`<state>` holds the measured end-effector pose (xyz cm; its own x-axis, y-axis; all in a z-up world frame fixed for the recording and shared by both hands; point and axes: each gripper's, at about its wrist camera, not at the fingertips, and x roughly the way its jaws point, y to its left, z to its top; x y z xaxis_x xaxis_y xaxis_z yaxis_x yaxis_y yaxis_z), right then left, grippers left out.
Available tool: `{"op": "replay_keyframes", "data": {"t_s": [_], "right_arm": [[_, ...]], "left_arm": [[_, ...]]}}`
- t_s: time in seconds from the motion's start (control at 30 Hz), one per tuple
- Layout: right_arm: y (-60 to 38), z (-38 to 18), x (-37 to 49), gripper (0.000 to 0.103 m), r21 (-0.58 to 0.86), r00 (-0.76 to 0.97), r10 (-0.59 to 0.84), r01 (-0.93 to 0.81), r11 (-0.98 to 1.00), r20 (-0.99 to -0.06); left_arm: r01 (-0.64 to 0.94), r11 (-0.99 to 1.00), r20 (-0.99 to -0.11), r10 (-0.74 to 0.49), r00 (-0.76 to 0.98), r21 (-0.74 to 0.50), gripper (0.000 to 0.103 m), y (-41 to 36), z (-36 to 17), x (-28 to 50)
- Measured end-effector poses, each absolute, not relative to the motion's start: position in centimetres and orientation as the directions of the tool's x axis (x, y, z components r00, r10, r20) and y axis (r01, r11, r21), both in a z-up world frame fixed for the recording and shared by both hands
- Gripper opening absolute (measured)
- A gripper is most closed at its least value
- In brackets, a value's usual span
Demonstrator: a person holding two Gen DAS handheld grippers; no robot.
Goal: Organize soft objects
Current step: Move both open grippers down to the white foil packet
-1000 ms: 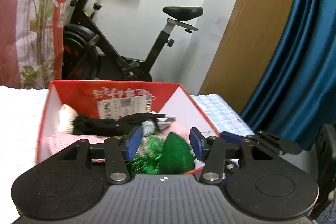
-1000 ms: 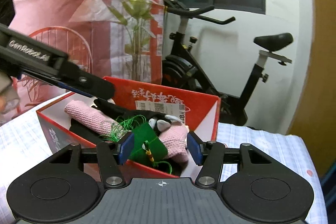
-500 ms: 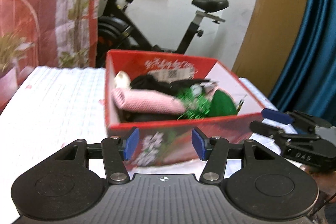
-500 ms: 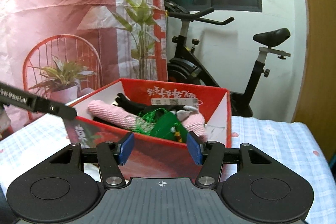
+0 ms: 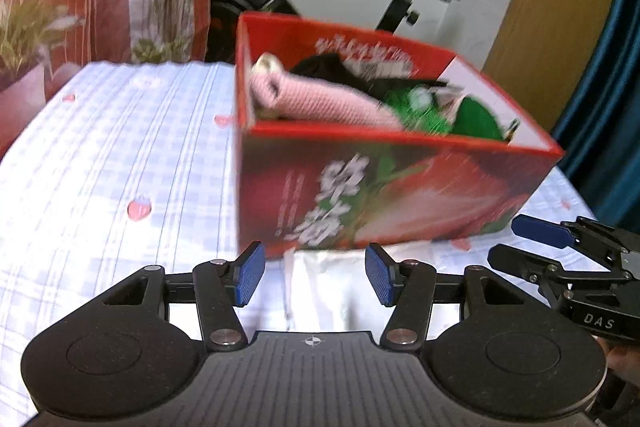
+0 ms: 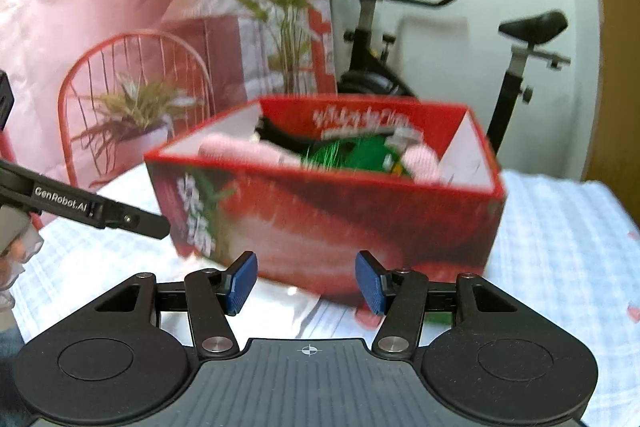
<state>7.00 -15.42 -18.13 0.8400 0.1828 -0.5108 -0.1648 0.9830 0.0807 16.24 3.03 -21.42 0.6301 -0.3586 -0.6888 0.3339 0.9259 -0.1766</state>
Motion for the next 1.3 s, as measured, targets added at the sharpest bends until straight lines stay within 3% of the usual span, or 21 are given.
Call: {"op": "replay_keyframes", "data": {"t_s": [0.23, 0.43, 1.13, 1.3], "right_arm": [[-14.7, -21.4, 8.5, 0.052, 0.146, 0.777, 0.197, -0.136, 0.98, -0.598], [-14.4, -23.0, 9.8, 0.052, 0.176, 0.736, 0.198, -0.109, 0.978, -0.647], [-14.9, -23.8, 9.1, 0.052, 0.2, 0.716, 0.204, -0.091, 0.976, -0.668], [-14.6, -23.5, 8.4, 0.052, 0.165, 0.706, 0.185, -0.097, 0.981, -0.683]], "left_arm": [[0.3, 0.934, -0.734, -0.34, 0.588, -0.193, 0.059, 3.5, -24.4, 16.9], [0.323, 0.91, -0.736, -0.403, 0.543, -0.26, 0.06, 3.2, -25.6, 17.0], [0.376, 0.877, -0.712, -0.467, 0.524, -0.299, 0.061, -1.9, -26.3, 14.8], [0.373, 0.89, -0.703, -0.44, 0.559, -0.261, 0.061, -1.6, -26.6, 13.5]]}}
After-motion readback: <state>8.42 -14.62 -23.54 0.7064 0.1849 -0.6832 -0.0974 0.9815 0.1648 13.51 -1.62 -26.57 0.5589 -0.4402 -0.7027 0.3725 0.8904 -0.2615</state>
